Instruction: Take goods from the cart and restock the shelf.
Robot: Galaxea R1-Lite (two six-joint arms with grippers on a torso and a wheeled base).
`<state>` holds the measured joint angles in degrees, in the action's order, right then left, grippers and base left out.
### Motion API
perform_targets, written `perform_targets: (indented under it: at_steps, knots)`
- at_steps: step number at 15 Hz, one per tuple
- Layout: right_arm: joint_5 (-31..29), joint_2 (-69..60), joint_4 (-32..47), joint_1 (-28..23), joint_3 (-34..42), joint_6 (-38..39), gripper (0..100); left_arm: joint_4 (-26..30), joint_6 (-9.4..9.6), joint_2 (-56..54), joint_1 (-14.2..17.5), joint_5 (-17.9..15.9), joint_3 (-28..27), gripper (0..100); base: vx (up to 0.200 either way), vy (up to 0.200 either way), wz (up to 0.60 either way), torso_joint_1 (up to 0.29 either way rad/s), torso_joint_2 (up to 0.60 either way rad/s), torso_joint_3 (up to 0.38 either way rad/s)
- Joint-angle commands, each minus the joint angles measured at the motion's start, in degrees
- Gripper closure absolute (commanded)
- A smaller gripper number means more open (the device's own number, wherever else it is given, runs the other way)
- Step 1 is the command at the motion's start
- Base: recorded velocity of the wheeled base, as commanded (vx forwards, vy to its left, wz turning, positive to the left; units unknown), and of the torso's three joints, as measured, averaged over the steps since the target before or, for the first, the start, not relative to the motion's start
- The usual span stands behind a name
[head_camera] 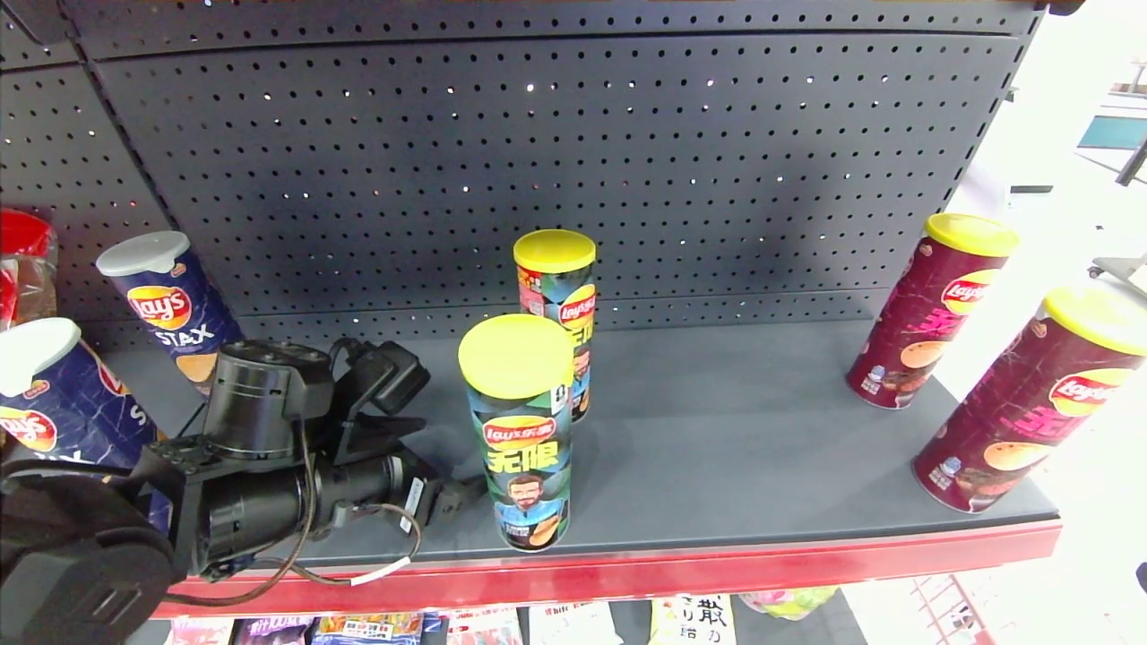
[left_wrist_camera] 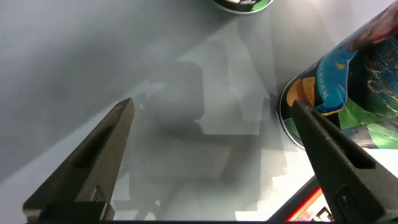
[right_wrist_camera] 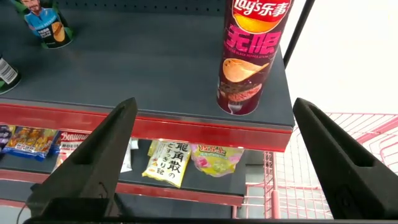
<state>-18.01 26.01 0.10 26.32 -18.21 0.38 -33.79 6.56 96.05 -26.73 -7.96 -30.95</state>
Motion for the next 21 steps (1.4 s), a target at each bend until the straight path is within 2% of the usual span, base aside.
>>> perform_targets:
  at_steps: [1,21]
  knots:
    - [0.0,0.3,0.0,0.0,0.0,0.0,0,0.0,-0.05,0.0,-0.4,0.0,-0.2,0,0.000,0.000,0.00,0.000,0.00,0.000]
    - [0.1,0.1,0.0,-0.8,0.0,0.1,0,0.0,-0.05,1.0,-1.6,0.2,-1.7,0,0.000,0.000,0.00,0.000,0.00,0.000]
